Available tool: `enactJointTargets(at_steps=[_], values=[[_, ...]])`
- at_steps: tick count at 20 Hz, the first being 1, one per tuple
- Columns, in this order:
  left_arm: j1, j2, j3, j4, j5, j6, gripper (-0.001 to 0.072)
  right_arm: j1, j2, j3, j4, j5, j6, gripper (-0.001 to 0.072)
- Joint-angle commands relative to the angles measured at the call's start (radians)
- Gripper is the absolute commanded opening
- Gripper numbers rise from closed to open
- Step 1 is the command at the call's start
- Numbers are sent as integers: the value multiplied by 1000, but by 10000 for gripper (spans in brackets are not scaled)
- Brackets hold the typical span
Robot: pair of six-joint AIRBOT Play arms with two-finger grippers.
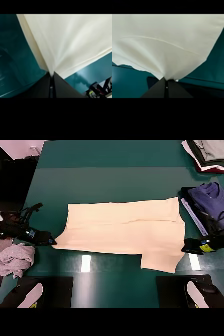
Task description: Fold the shirts.
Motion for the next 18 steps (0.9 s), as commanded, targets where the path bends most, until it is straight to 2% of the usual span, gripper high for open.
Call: enactJointTargets(at_steps=[1,4,6,12,17,18], values=[[0,67,-9,-21,-3,-55,21,1,60,51,-7,-45,9,16],[0,66,-9,-79,243,-84,21,1,-37,137,18,-137,8,16],[0,56,-8,-105,350,-85,21,1,-137,216,40,-185,-11,16],[0,-90,-6,-221,566,-75,22,3,-447,436,79,-288,-19,16],[0,-239,-6,-410,735,0,24,3,-651,570,160,-349,-18,20],[0,-261,-6,-451,774,7,164,3,-689,598,188,-366,-18,31]])
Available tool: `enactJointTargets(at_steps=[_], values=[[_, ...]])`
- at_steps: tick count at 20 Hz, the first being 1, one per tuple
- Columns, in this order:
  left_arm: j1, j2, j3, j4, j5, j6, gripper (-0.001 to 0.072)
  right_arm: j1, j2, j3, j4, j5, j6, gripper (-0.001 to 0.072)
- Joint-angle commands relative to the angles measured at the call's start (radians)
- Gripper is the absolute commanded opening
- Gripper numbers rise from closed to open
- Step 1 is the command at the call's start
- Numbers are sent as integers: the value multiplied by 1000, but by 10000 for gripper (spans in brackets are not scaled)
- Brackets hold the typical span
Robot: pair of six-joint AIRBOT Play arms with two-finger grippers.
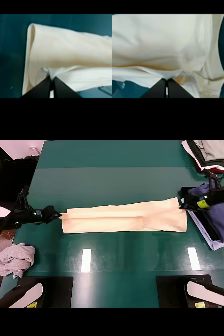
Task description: Fold the shirts.
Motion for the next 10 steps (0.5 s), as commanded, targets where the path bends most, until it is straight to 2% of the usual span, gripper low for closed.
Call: enactJointTargets(at_steps=[1,2,3,5,8,9,10], values=[[1,-83,1,-161,153,33,432,0,-140,100,96,-71,-1,156],[1,-92,2,-192,187,33,501,0,-171,129,126,-90,-1,362],[1,-92,9,-200,201,34,501,0,-195,158,139,-99,-1,443],[1,-92,56,-188,169,39,501,-1,-215,204,139,-86,-5,445],[1,-92,144,-150,42,86,498,-34,-198,214,133,5,-92,445],[1,-92,166,-138,-5,88,360,-54,-197,214,122,59,-122,445],[1,-92,180,-134,-42,119,73,-80,-197,208,122,98,-145,445]])
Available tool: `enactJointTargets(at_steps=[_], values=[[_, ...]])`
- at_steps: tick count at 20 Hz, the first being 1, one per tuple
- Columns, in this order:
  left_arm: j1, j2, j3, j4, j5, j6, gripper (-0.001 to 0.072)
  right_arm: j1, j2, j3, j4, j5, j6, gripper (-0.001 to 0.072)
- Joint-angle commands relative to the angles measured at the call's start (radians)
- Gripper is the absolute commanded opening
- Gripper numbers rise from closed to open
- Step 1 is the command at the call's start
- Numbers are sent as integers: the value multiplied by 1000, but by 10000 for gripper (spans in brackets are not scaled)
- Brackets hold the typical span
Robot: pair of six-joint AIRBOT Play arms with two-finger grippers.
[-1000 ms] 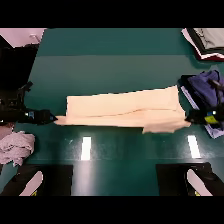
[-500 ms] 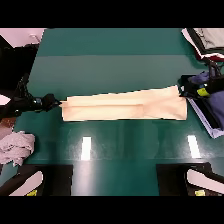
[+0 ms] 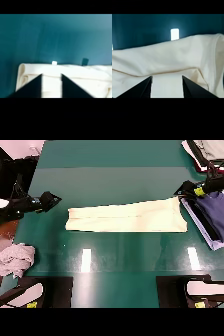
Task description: Fold the shirts.
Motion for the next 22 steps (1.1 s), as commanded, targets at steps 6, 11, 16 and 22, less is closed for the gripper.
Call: enactJointTargets(at_steps=[6,11,16,22], values=[[0,-4,64,80,-258,73,21,-198,-28,-127,10,131,-154,697],[-8,-4,64,224,-356,0,21,-232,-116,-137,11,132,-236,691],[-191,-3,64,313,-301,-48,21,-225,-198,-137,100,132,-308,690],[-327,-3,64,315,-247,-98,21,-200,-251,-137,192,196,-354,648]])
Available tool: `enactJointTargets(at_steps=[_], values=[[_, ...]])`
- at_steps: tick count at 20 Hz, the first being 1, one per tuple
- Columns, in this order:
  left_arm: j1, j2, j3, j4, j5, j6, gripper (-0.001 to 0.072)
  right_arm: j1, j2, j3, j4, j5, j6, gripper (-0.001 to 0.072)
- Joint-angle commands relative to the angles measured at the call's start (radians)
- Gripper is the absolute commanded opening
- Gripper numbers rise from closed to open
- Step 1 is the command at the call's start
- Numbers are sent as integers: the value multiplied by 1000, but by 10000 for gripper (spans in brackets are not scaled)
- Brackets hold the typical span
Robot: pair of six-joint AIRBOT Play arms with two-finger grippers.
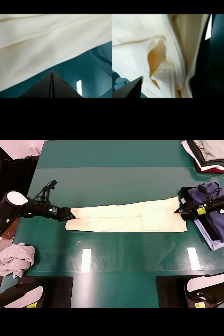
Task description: Fold the shirts.
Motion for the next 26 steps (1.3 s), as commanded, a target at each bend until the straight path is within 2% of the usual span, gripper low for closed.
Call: enactJointTargets(at_steps=[1,4,5,8,12,17,22,26], values=[[-79,0,1,13,23,-28,21,31,-26,-1,30,37,-32,633],[-115,0,1,23,27,-56,21,63,-24,-1,32,34,-41,407],[-127,-1,2,26,37,-63,21,72,-24,-1,32,33,-50,286],[-181,-13,23,56,90,-98,21,81,-21,0,50,51,-61,19],[-273,-146,177,69,90,-101,21,89,35,0,162,68,-61,16],[-387,-423,474,68,94,-101,21,175,229,13,235,64,17,14],[-460,-673,710,66,92,-133,21,367,295,237,240,114,185,13],[-479,-737,743,50,102,-134,22,541,277,405,232,99,243,13]])
